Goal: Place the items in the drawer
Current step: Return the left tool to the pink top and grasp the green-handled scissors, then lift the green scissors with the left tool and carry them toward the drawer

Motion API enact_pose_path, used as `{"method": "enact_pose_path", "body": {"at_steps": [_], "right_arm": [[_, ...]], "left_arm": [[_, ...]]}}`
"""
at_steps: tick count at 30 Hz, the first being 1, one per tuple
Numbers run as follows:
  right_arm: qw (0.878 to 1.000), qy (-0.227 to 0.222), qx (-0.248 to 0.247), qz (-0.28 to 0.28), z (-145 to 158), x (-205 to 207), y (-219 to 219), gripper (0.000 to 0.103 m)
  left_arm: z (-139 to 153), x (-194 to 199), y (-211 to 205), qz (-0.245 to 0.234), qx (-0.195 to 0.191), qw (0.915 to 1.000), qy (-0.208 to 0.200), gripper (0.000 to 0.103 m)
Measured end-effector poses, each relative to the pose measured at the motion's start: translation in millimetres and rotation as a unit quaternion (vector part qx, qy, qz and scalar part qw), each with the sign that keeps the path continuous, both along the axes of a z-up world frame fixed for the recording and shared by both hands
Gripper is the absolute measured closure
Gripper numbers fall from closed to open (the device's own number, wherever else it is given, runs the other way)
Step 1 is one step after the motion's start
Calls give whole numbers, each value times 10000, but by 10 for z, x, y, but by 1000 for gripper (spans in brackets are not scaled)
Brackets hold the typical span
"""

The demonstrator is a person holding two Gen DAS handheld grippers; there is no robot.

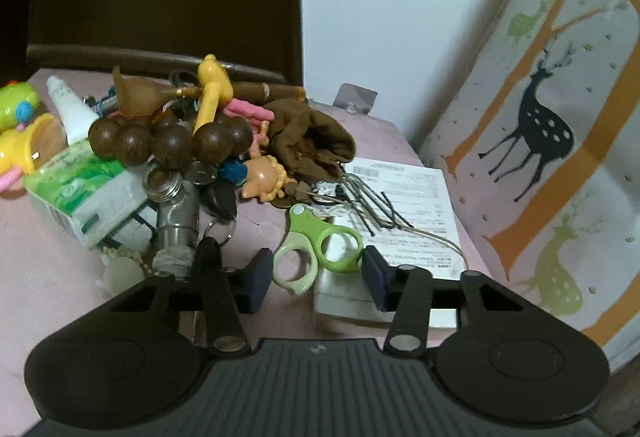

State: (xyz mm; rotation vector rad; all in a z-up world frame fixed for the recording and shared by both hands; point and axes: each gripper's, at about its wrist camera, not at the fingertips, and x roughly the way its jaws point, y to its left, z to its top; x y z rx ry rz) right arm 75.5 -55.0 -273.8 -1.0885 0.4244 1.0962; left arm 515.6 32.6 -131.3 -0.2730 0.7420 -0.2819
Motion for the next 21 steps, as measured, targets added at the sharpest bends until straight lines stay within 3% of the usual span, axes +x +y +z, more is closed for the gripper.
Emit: {"method": "enact_pose_path", "body": {"at_steps": [10,12,15,20,21], "right_arm": [[10000,-3,-8,0,2,4,0,53],[10000,0,-11,-1,4,6,1,53],[10000,-1,-13,2,6,9,2,53],[10000,9,-22,-24,7,10,14,53],[10000,11,-24,-31,6,10,17,53]], "left_arm": [[95,-280,-3,-134,160,9998,1,81],[146,-380,26,-135,121,9998,-48,90],[220,-518,42,-168,121,9998,-82,94],[233,-671,-21,-430,422,9982,4,95],[231,-697,-79,-539,715,9960,-26,93]]}}
